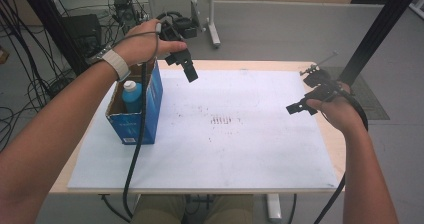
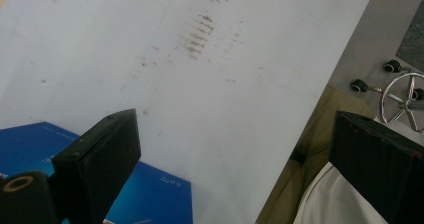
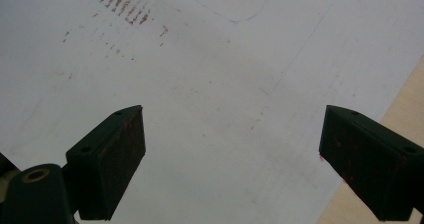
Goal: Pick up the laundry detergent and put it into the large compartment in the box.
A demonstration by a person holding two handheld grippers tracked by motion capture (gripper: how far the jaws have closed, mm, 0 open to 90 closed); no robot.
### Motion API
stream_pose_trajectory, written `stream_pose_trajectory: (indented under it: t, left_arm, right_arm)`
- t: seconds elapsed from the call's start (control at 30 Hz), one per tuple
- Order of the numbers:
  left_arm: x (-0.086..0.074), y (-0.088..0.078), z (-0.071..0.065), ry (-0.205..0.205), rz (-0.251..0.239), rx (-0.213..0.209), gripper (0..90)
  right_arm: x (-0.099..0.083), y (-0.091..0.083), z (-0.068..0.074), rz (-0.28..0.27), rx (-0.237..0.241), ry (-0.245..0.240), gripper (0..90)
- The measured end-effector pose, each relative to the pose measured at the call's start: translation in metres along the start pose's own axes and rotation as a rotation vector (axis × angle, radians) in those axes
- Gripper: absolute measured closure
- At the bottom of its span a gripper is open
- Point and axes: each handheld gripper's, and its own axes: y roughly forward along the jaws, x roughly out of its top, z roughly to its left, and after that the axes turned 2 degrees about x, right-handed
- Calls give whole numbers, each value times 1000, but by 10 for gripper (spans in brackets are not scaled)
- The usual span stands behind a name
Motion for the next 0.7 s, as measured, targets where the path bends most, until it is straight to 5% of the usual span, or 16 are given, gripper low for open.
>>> stream_pose_trajectory:
  t: [0.27,0.7]
  left_arm:
    - [0,11,-2,103,4,-4,73]
    - [15,36,-16,202,60,5,71]
  right_arm:
    - [0,4,-1,3,5,5,110]
    - [-1,8,-2,12,9,14,110]
